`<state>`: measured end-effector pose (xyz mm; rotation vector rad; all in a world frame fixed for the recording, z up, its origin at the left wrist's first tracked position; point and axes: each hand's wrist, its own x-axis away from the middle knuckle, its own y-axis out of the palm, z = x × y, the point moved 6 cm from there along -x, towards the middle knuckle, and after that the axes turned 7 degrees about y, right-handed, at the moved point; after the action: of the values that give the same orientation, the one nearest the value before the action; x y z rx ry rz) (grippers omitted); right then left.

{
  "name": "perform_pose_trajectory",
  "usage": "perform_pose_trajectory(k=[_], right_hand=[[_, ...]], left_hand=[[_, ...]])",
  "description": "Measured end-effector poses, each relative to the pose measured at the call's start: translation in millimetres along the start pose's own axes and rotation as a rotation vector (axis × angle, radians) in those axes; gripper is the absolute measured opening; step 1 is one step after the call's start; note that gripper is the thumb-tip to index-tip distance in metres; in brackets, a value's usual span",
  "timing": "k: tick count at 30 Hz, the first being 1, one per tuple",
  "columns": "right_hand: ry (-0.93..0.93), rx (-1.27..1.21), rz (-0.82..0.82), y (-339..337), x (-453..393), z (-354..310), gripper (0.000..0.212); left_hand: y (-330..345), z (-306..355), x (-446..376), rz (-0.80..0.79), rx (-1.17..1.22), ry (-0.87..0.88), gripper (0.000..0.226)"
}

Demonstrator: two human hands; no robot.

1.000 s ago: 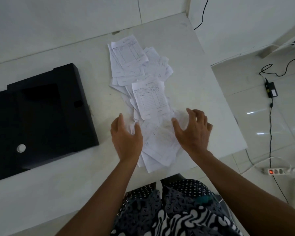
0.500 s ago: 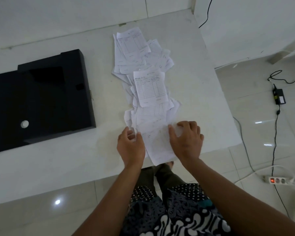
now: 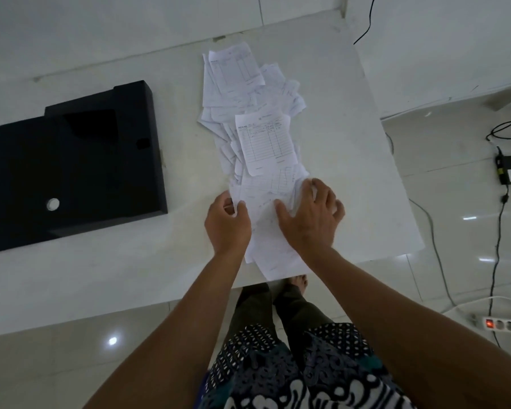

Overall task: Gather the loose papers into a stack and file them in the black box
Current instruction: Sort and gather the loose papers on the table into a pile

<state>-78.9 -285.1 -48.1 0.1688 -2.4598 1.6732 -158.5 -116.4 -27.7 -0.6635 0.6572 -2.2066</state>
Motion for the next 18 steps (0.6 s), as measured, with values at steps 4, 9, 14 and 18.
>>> perform_pose_trajectory(k=[4,9,14,18], right_hand=[[-0.032,-0.006,-0.021,0.0,8.2,7.4,0.097],[-0.031,0.029,0.032,0.7,10.2,10.9,0.069],[0.102,-0.091,0.031,-11.6,-4.3,14.7,0.050],[-0.046,0.005,-0.007,-0.9,20.9,19.9,0.055]], left_hand=[[-3.8,-2.8,0.1,0.031,0.058,-0.057,0.025],[11.9,5.6,1.4,-0.149,0.071,0.052,0.019],[-1.2,-7.1,10.6,-0.008,-0.080,0.068,0.045],[7.1,-9.6,13.6,-0.106,-0.109,0.154,0.035]])
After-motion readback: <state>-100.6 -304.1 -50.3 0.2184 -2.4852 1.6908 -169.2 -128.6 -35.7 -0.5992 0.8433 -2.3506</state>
